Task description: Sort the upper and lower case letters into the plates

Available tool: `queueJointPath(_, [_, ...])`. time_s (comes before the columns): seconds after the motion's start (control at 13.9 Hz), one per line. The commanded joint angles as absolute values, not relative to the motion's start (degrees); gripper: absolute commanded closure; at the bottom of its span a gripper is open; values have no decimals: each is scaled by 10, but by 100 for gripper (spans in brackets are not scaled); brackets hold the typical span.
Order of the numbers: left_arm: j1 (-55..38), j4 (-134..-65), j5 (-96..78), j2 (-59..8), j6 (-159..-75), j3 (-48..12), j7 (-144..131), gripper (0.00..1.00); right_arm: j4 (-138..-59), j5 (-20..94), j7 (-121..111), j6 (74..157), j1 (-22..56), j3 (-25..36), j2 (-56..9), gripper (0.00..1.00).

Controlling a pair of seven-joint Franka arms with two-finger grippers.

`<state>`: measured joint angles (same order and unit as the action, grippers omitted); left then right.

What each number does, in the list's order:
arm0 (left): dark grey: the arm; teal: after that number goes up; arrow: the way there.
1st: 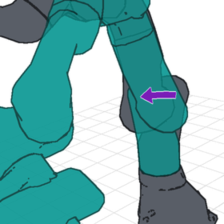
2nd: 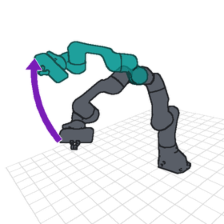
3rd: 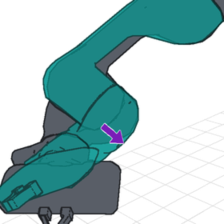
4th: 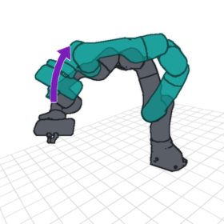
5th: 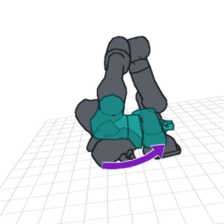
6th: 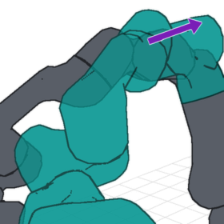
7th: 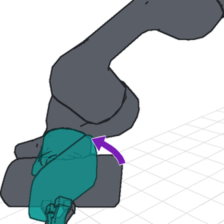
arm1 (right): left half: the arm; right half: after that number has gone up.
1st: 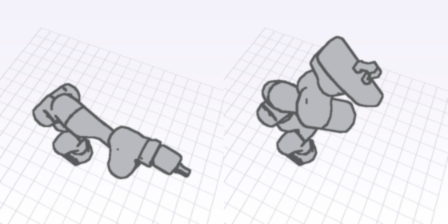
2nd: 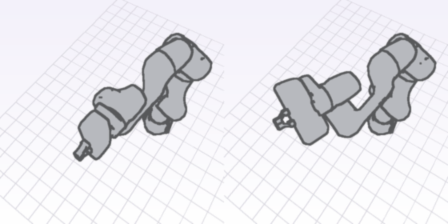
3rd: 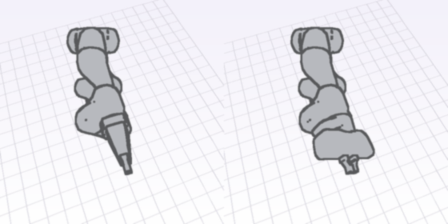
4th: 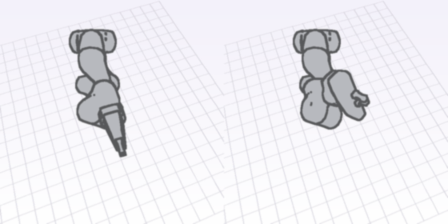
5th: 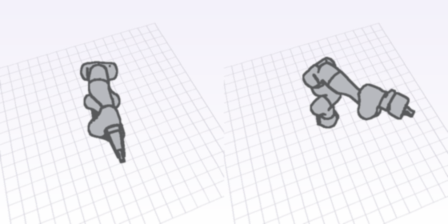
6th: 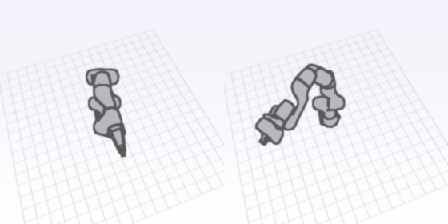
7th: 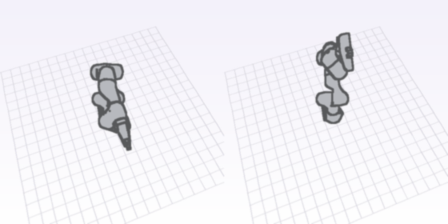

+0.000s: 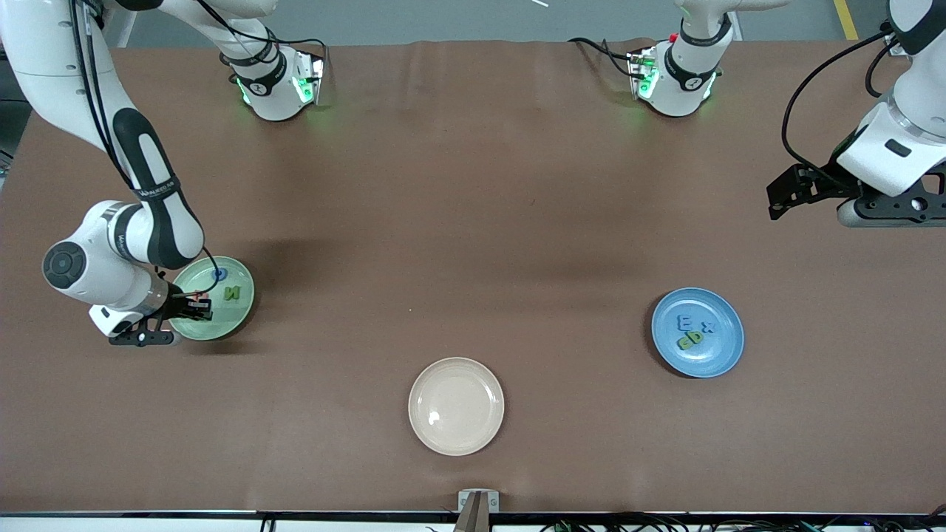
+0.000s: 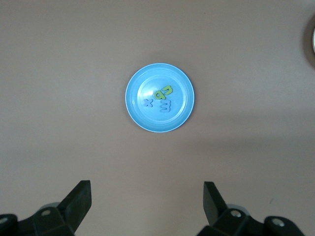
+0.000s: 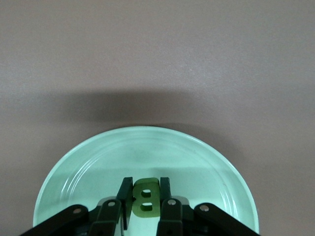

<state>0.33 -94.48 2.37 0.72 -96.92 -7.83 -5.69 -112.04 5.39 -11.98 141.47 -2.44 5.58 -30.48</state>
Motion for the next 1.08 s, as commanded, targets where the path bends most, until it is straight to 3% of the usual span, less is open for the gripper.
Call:
queueJointPath(0.0, [6, -948, 23, 11, -976, -78, -42, 0, -1128, 60, -127, 1426, -27, 54, -305, 82])
queueJointPath(0.07, [6, -948, 23, 11, -976, -78, -41, 0, -1128, 60, -126, 1424, -26, 53, -304, 73])
queueJointPath(0.22, [6, -948, 23, 11, -976, -77, -41, 0, -1128, 60, -124, 1404, -25, 54, -299, 7])
queueJointPath(0.29, [6, -948, 23, 11, -975, -78, -41, 0, -1127, 60, -123, 1371, -25, 53, -286, 2])
queueJointPath(0.72, [5, -946, 23, 19, -965, -77, -40, 0, -1109, 54, -89, 1130, -16, 54, -95, 1])
queueJointPath(0.86, [6, -938, 25, 17, -965, -77, -38, 0, -1056, 51, -84, 1023, -16, 54, -50, 1])
queueJointPath(1.01, [5, -937, 24, 17, -965, -77, -38, 0, -941, 44, -63, 882, -16, 54, -47, 1])
